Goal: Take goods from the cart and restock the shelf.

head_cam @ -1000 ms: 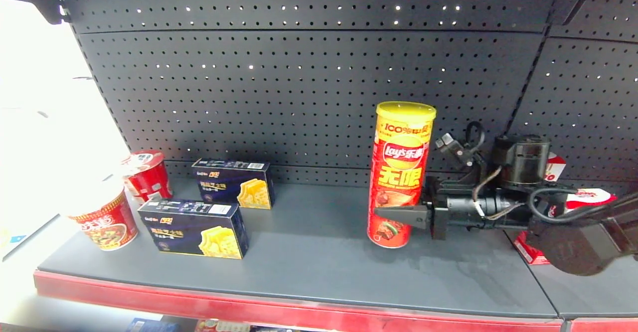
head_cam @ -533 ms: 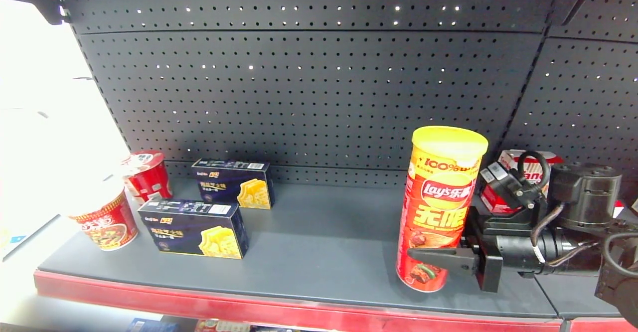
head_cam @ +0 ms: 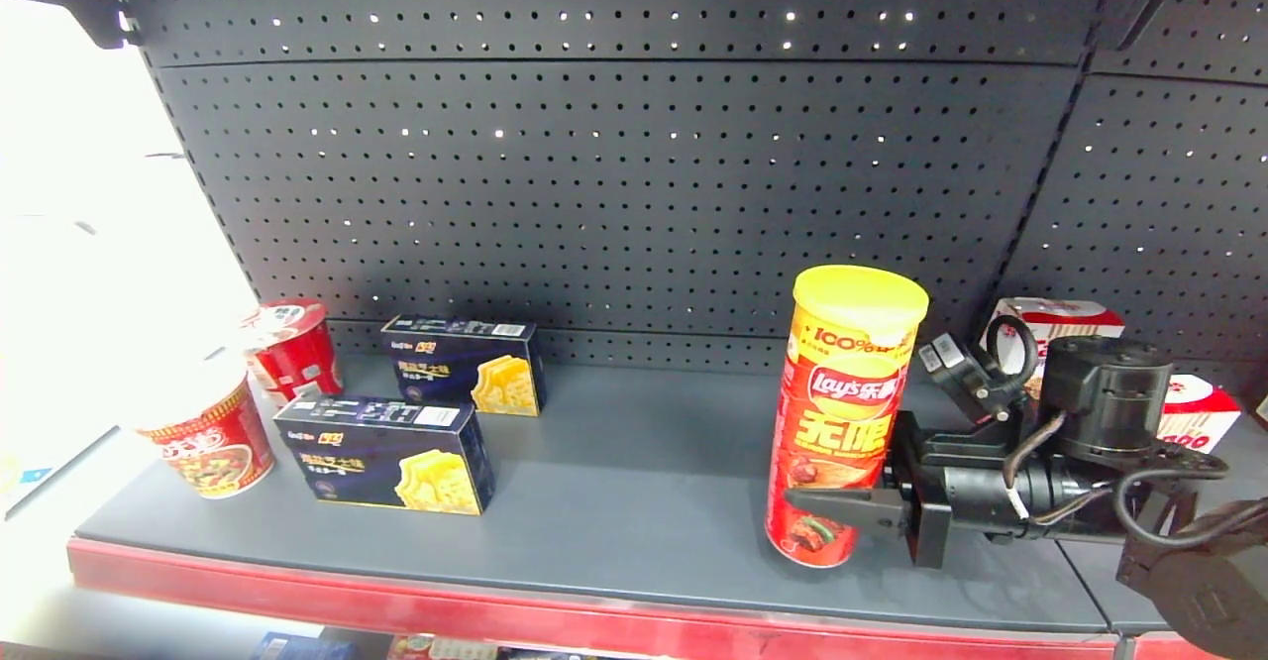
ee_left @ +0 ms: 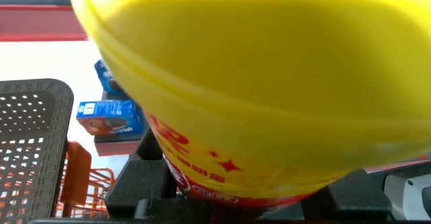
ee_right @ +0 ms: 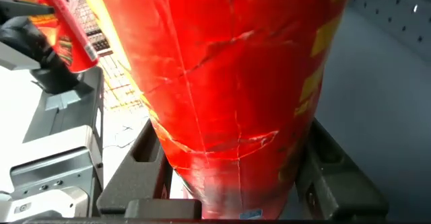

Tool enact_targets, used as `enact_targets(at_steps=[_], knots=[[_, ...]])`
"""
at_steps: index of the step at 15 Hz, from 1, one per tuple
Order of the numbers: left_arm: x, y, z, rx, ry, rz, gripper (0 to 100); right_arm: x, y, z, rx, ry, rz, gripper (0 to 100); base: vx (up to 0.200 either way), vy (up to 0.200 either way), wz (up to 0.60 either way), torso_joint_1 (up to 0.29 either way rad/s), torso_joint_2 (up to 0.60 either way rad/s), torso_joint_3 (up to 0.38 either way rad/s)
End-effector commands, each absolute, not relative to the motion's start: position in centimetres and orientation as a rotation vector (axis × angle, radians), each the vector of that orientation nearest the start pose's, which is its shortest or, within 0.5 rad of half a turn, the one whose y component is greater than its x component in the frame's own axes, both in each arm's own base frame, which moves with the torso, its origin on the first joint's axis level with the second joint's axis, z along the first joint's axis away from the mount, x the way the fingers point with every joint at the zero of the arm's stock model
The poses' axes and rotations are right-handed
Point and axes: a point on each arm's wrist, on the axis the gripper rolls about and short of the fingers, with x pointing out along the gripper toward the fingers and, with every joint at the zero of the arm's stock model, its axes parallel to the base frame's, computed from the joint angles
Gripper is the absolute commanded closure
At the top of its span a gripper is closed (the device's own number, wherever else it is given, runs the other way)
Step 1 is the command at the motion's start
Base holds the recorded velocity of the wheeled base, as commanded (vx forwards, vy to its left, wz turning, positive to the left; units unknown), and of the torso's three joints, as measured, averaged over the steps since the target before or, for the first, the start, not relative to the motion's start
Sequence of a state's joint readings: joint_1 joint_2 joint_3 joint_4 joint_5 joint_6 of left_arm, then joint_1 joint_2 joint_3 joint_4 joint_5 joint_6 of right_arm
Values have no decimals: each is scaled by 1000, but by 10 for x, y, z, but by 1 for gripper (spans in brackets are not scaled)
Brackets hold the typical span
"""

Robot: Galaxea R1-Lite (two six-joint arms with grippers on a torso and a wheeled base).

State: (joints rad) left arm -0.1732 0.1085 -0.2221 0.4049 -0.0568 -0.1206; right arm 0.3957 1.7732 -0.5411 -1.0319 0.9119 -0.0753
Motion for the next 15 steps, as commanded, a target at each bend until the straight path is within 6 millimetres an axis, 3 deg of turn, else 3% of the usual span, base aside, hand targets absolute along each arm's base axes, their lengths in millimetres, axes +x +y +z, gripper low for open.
enact_targets(at_steps=[1, 15], knots=[[-35, 5, 98, -103, 305, -210, 100, 262, 127, 120, 5, 209, 1308, 100, 0, 0, 0, 0, 0, 0], [-35, 5, 98, -103, 305, -209, 100, 284, 140, 102, 9, 219, 1326, 100, 0, 0, 0, 0, 0, 0]])
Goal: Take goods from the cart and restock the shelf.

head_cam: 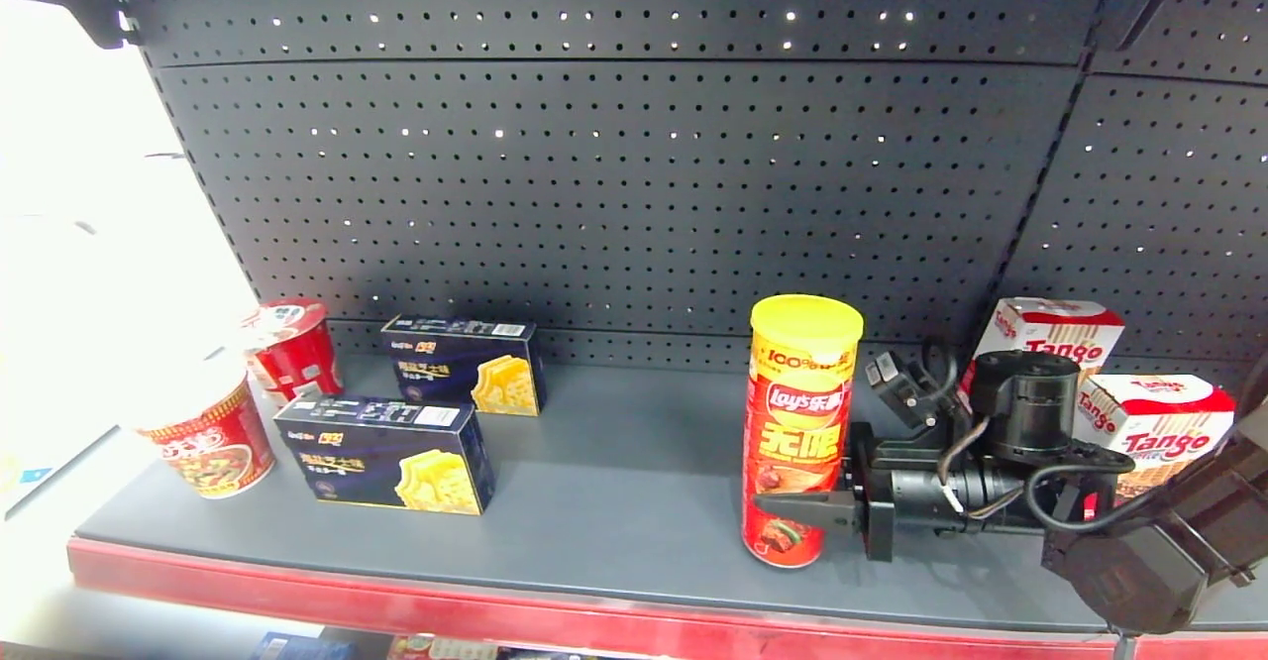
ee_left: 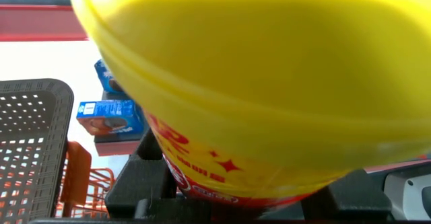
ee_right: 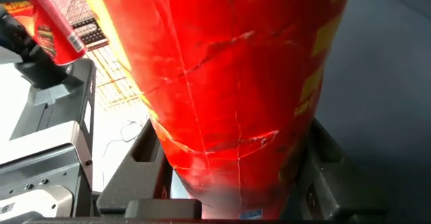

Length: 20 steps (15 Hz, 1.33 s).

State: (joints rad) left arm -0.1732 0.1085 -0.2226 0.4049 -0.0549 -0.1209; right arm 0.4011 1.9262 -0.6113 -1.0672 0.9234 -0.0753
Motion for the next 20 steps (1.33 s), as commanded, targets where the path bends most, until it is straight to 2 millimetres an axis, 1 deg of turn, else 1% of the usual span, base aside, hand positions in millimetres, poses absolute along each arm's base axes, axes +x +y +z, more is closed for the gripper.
enact_targets(at_steps=[1, 2, 3, 6, 9, 11, 14, 15, 16, 18, 19, 20], knots=[[-35, 5, 98, -103, 305, -209, 100, 284, 140, 102, 9, 219, 1326, 100, 0, 0, 0, 0, 0, 0], [-35, 5, 98, -103, 305, -209, 100, 284, 140, 101, 10, 223, 1326, 100, 0, 0, 0, 0, 0, 0], [-35, 5, 98, -103, 305, -210, 100, 285, 140, 99, 10, 226, 1328, 0, 0, 0, 0, 0, 0, 0], [-35, 5, 98, -103, 307, -210, 100, 285, 141, 97, 9, 231, 1326, 0, 0, 0, 0, 0, 0, 0], [-35, 5, 98, -104, 307, -212, 100, 280, 139, 102, 6, 220, 1327, 0, 0, 0, 0, 0, 0, 0], [-35, 5, 98, -104, 307, -216, 100, 272, 134, 108, 3, 209, 1322, 0, 0, 0, 0, 0, 0, 0], [-35, 5, 98, -104, 307, -216, 100, 249, 122, 119, 0, 196, 1315, 0, 0, 0, 0, 0, 0, 0], [-35, 5, 98, -104, 307, -216, 100, 247, 121, 120, 0, 194, 1313, 0, 0, 0, 0, 0, 0, 0], [-35, 5, 98, -104, 307, -216, 100, 238, 116, 124, -3, 187, 1311, 0, 0, 0, 0, 0, 0, 0], [-35, 5, 98, -104, 305, -217, 100, 231, 109, 125, -4, 186, 1290, 0, 0, 0, 0, 0, 0, 0], [-35, 5, 98, -104, 305, -217, 100, 231, 109, 125, -4, 186, 1290, 0, 0, 0, 0, 0, 0, 0], [-35, 5, 98, -102, 307, -217, 100, 231, 101, 123, -21, 179, 1263, 0, 0, 0, 0, 0, 0, 0]])
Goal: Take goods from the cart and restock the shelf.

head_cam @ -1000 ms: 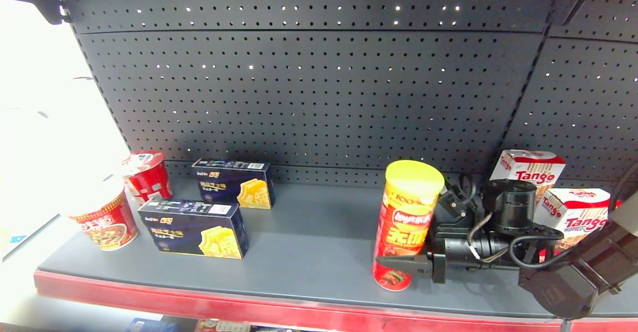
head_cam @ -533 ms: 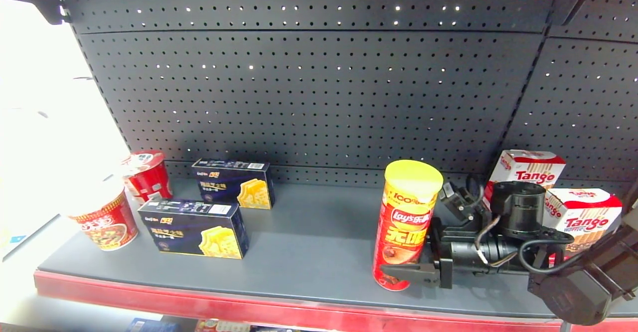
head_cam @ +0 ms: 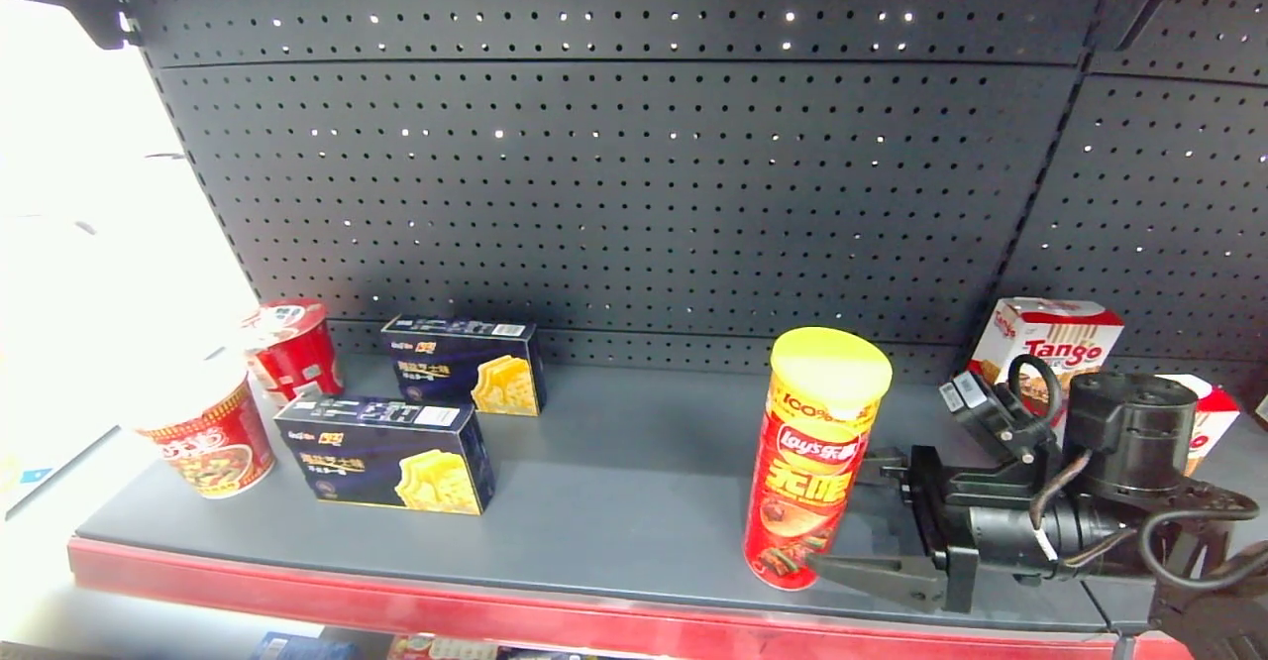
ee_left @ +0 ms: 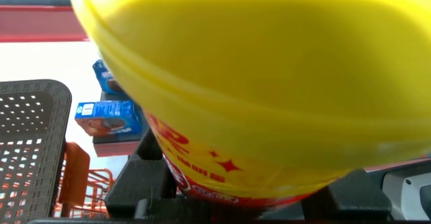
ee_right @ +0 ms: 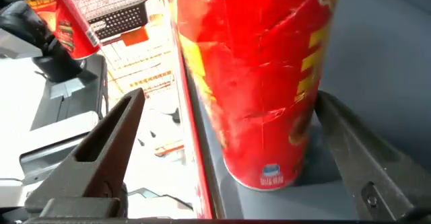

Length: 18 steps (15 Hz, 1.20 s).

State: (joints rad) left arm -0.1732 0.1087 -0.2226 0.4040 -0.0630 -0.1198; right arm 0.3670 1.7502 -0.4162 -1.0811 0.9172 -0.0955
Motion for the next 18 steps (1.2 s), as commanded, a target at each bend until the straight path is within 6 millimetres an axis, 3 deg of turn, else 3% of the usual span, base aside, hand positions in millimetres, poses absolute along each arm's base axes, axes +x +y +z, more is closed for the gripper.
enact_targets(at_steps=[1, 9, 18], knots=[[-35, 5, 98, -102, 305, -217, 100, 232, 95, 121, -25, 181, 1242, 0, 0, 0, 0, 0, 0, 0], [-35, 5, 98, -104, 305, -217, 100, 229, 90, 127, -33, 159, 1226, 0, 0, 0, 0, 0, 0, 0], [-35, 5, 98, -102, 305, -217, 100, 184, 63, 165, -88, -2, 1105, 0, 0, 0, 0, 0, 0, 0]])
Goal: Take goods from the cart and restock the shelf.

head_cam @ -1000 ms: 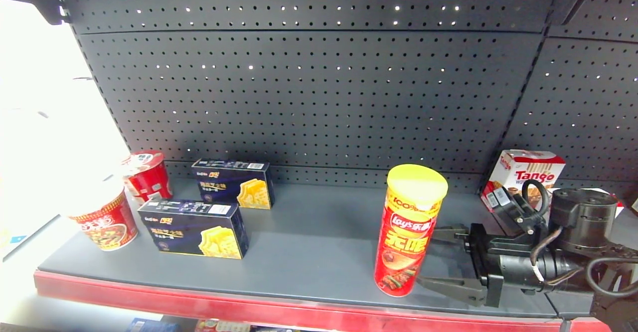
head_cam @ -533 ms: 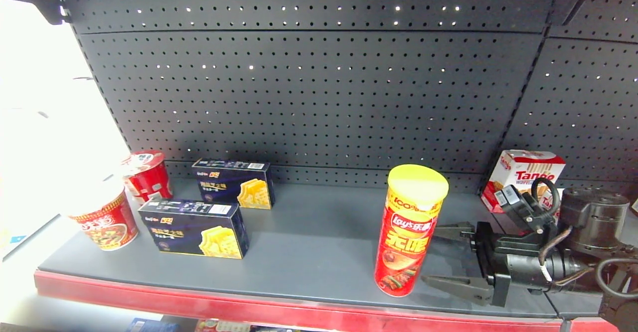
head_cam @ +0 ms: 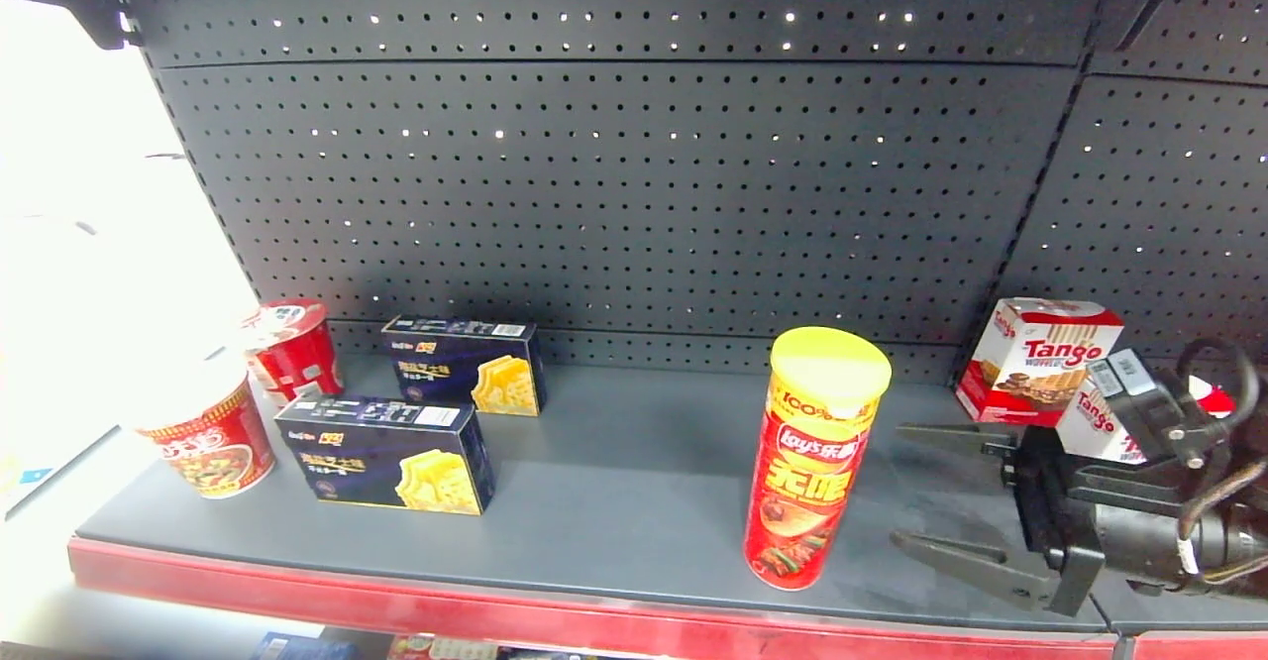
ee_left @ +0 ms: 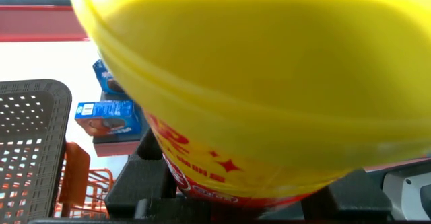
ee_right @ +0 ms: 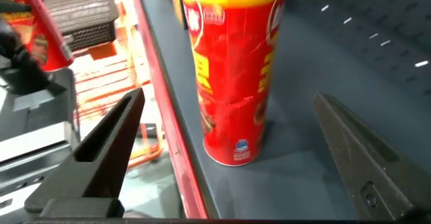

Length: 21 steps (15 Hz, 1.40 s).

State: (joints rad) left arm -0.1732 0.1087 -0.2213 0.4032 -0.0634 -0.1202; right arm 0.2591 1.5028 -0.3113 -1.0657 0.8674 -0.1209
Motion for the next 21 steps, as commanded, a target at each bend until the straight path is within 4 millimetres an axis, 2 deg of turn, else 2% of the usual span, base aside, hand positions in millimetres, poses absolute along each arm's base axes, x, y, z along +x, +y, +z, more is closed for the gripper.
enact_targets(at_steps=[1, 5, 6, 10, 11, 12, 13, 14, 17, 19, 20, 21], knots=[[-35, 5, 98, -103, 305, -215, 100, 177, 56, 173, -100, -36, 1072, 0, 0, 0, 0, 0, 0, 0], [-35, 5, 97, -102, 307, -215, 100, 155, 40, 198, -121, -96, 920, 0, 0, 0, 0, 0, 0, 0], [-34, 5, 96, -102, 308, -214, 100, 146, 38, 201, -121, -102, 827, 0, 0, 0, 0, 0, 0, 0], [-34, 5, 96, -98, 307, -209, 100, 103, 17, 203, -101, -106, 490, 0, 0, 0, 0, 0, 0, 0], [-34, 5, 96, -98, 307, -209, 100, 101, 17, 203, -100, -101, 470, 0, 0, 0, 0, 0, 0, 0], [-34, 5, 95, -88, 306, -208, 100, 87, 13, 201, -93, -69, 353, 0, 0, 0, 0, 0, 0, 0], [-34, 5, 95, -78, 305, -200, 100, 72, 9, 194, -88, -32, 237, 0, 0, 0, 0, 0, 0, 0], [-34, 5, 95, -78, 306, -200, 100, 65, 8, 191, -86, -25, 197, 0, 0, 0, 0, 0, 0, 0], [-31, 4, 95, -85, 278, -203, 100, 27, -2, 149, -86, -39, -79, 0, 0, 0, 0, 0, 0, 0], [-31, 4, 94, -82, 273, -203, 100, 12, -4, 135, -78, -81, -171, 0, 0, 0, 0, 0, 0, 0], [-31, 4, 94, -80, 272, -200, 100, 2, -5, 119, -80, -64, -221, 0, 0, 0, 0, 0, 0, 0], [-31, 4, 94, -80, 272, -200, 100, 2, -5, 119, -80, -64, -221, 0, 0, 0, 0, 0, 0, 0]])
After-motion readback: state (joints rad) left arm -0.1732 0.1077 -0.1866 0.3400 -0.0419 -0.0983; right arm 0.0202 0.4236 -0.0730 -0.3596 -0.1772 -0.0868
